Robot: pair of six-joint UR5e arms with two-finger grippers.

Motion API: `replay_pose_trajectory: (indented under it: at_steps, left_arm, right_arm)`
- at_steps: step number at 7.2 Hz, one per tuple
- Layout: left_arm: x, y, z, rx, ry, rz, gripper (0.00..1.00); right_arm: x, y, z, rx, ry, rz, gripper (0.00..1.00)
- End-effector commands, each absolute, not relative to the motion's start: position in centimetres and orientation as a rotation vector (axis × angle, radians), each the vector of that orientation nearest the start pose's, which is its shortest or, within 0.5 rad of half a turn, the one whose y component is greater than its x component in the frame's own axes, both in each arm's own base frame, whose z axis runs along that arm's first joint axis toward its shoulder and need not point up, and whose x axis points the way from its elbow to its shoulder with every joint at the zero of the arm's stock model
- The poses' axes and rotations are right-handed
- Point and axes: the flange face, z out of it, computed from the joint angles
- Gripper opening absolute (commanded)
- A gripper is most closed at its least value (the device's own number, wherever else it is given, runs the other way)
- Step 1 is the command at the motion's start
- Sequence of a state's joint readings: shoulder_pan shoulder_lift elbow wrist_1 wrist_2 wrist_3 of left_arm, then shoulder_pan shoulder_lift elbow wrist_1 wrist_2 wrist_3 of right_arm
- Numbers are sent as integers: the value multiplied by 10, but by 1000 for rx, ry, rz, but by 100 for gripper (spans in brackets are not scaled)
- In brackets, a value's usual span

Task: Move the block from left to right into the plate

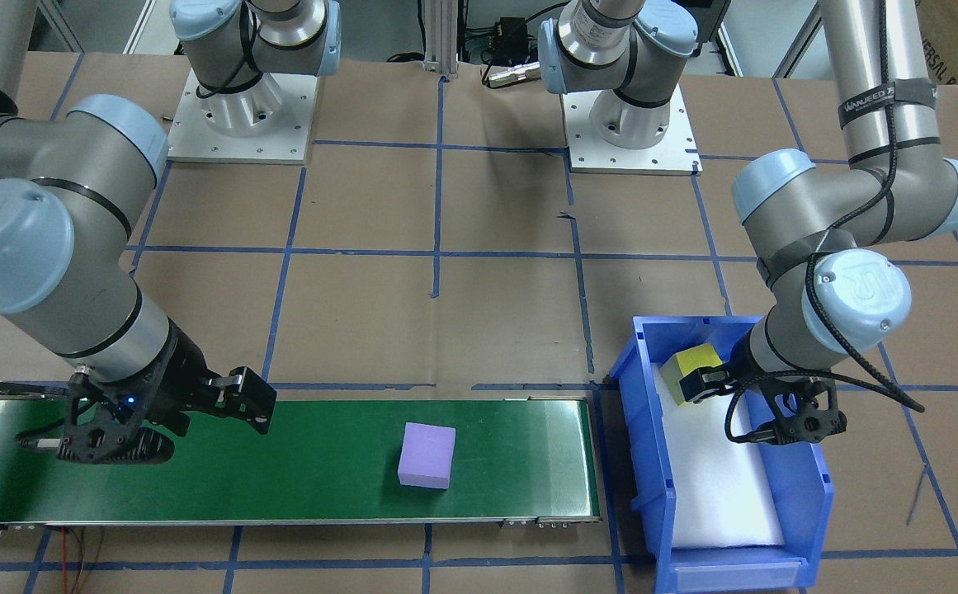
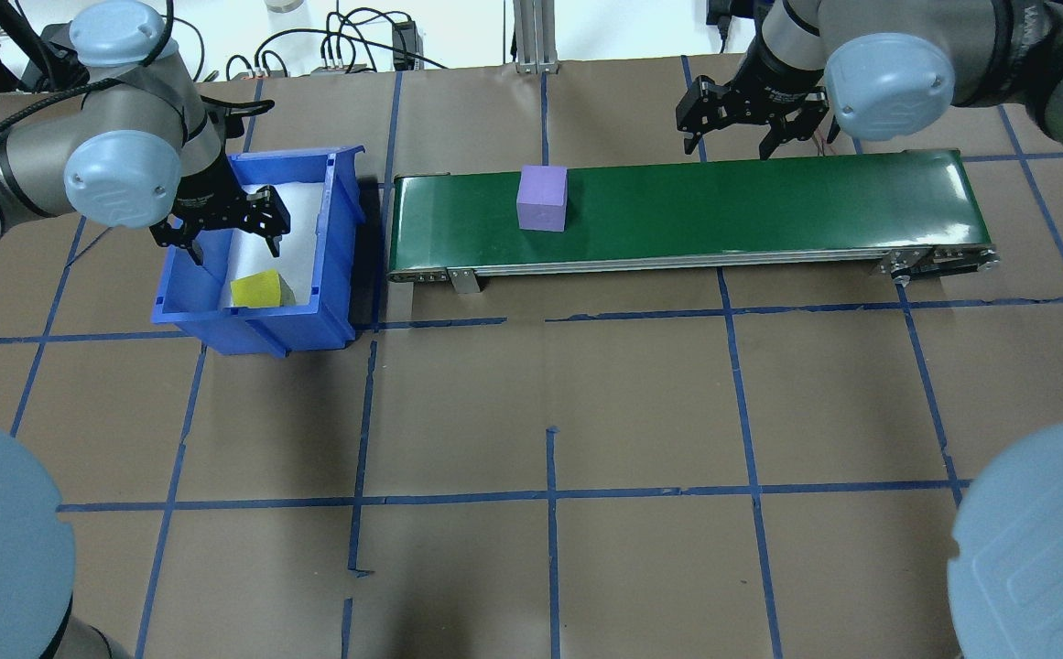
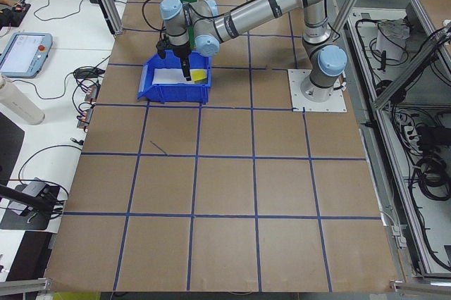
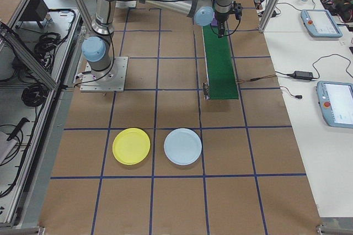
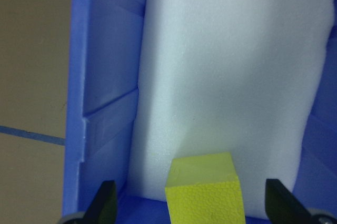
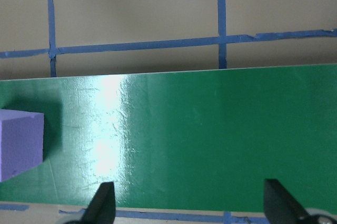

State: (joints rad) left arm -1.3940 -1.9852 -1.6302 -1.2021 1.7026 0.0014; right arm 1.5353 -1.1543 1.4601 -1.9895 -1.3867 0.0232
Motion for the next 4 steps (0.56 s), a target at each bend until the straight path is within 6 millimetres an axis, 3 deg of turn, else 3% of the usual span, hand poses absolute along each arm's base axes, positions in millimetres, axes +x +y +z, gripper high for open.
replay_pose_trajectory:
  at_steps: [1,4]
  left_arm:
    - [-15,-619,245,-264,3030,221,100]
    - [-18,-602,222,-324,3021,304,100]
  right_arm:
    - [132,-679,325,115,2899,-192,100]
    - [134,-682,318,141,2884,-174,99]
